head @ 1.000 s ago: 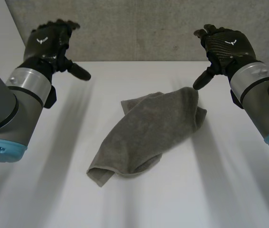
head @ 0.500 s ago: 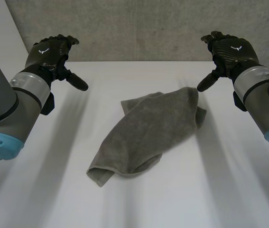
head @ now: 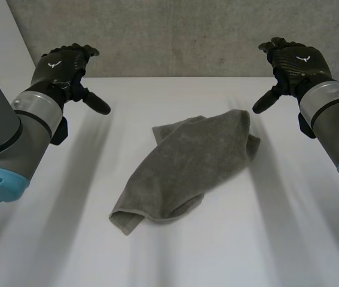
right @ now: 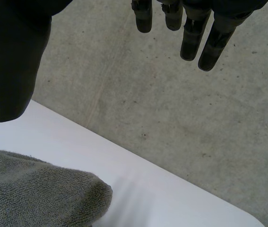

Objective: Fold the towel.

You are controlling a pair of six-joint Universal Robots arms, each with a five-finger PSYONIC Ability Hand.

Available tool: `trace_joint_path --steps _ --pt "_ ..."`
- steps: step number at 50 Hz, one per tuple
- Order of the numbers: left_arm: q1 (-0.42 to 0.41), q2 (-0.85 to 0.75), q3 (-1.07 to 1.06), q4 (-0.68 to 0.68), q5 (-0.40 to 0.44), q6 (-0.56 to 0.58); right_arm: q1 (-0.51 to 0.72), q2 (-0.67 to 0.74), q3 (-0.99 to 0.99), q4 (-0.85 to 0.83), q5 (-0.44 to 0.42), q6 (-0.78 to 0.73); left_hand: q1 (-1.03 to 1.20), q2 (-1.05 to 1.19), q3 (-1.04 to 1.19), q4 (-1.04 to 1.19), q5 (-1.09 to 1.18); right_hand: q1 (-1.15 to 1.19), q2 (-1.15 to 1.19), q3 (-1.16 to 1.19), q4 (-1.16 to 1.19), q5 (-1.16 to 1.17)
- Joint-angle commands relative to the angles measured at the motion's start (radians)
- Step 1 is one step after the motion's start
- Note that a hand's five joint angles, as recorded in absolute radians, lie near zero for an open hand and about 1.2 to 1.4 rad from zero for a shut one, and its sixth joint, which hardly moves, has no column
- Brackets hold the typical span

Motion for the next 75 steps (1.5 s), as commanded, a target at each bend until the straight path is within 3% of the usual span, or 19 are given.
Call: trace_joint_path --steps 1,9,14,19,24,29,31,32,33,34,36,45,48,51,55,61,69,74,75 --pt "-0.006 -0.011 -0.009 0.001 0.006 0.011 0.004 0.018 -0.008 0.005 -0.013 -0.013 -0.118 -0.053 -0.049 -0.056 -0.047 -0.094 -0.085 -0.012 -0.058 -0.062" --pt "-0.038 -0.081 -0.008 -0.013 0.078 0.137 0.019 0.147 -0.025 0.023 -0.021 -0.116 -0.109 -0.044 -0.049 -0.056 -0.038 -0.088 -0.080 -0.012 -0.058 -0.062" --pt "-0.095 -0.145 -0.006 -0.069 0.130 0.356 0.034 0.224 -0.023 0.017 -0.023 -0.183 -0.097 -0.033 -0.049 -0.056 -0.026 -0.062 -0.053 -0.012 -0.058 -0.062" --pt "-0.126 -0.208 0.006 -0.152 0.132 0.470 0.050 0.314 -0.023 -0.009 -0.020 -0.191 -0.083 -0.018 -0.049 -0.056 -0.012 -0.026 -0.018 -0.012 -0.058 -0.062" --pt "-0.138 -0.262 0.014 -0.194 0.132 0.519 0.071 0.370 -0.005 -0.084 -0.018 -0.186 -0.068 -0.003 -0.049 -0.056 0.003 0.118 0.126 -0.012 -0.058 -0.026" --pt "-0.156 -0.304 0.014 -0.221 0.135 0.528 0.085 0.399 0.015 -0.150 -0.016 -0.186 -0.006 0.058 -0.049 -0.056 0.065 0.361 0.370 -0.012 -0.058 0.218" --pt "-0.161 -0.317 0.012 -0.232 0.138 0.530 0.085 0.396 0.023 -0.182 -0.020 -0.180 0.073 0.138 -0.049 -0.056 0.144 0.767 0.775 -0.012 -0.058 0.623" --pt "-0.165 -0.331 0.012 -0.243 0.143 0.530 0.085 0.396 0.023 -0.183 -0.020 -0.180 0.311 0.376 -0.049 -0.056 0.382 0.769 0.778 -0.012 -0.058 0.626" --pt "-0.173 -0.339 0.014 -0.252 0.152 0.528 0.085 0.388 0.030 -0.201 -0.023 -0.177 0.610 0.675 -0.049 -0.056 0.681 1.066 1.074 -0.012 -0.058 0.922" --pt "-0.173 -0.339 0.014 -0.252 0.152 0.528 0.085 0.374 0.038 -0.224 -0.026 -0.176 0.613 0.678 -0.049 -0.056 0.684 1.240 1.249 -0.012 -0.058 1.097" --pt "-0.184 -0.346 0.014 -0.257 0.166 0.527 0.084 0.354 0.049 -0.245 -0.027 -0.173 0.972 1.037 -0.049 -0.056 1.043 1.302 1.310 -0.012 -0.058 1.159" --pt "-0.205 -0.296 0.033 -0.257 0.196 0.460 0.079 0.228 0.072 -0.253 -0.139 -0.120 1.091 1.156 -0.049 -0.056 1.162 1.303 1.311 -0.012 -0.058 1.159" --pt "-0.202 -0.248 0.040 -0.255 0.201 0.421 0.082 0.076 0.061 -0.244 -0.203 -0.032 1.091 1.156 -0.049 -0.056 1.162 1.303 1.311 -0.012 -0.058 1.159" --pt "-0.166 0.012 0.066 -0.226 0.206 0.280 0.077 -0.091 0.040 -0.258 -0.248 0.071 1.091 1.156 -0.049 -0.056 1.162 1.303 1.311 -0.012 -0.058 1.159" --pt "-0.136 0.147 0.058 -0.171 0.206 0.187 0.079 -0.157 -0.031 -0.284 -0.294 0.142 1.091 1.156 -0.049 -0.056 1.162 1.303 1.311 -0.012 -0.058 1.159" --pt "-0.129 0.295 -0.017 -0.048 0.204 0.054 0.128 -0.081 -0.194 -0.327 -0.363 0.153 1.091 1.156 -0.049 -0.056 1.162 1.303 1.311 -0.012 -0.058 1.159" --pt "-0.129 0.247 -0.109 -0.005 0.196 0.051 0.205 0.267 -0.330 -0.291 -0.406 0.100 1.091 1.156 -0.049 -0.056 1.162 1.269 1.277 -0.012 -0.058 1.125" --pt "-0.141 0.200 -0.135 -0.014 0.195 0.053 0.223 0.408 -0.359 -0.176 -0.395 0.019 1.091 1.156 -0.049 -0.056 1.162 0.951 0.960 -0.012 -0.058 0.808" --pt "-0.141 0.197 -0.143 -0.016 0.196 0.053 0.231 0.429 -0.358 -0.149 -0.392 0.004 1.091 1.156 -0.049 -0.056 1.162 0.498 0.506 -0.012 -0.058 0.355"
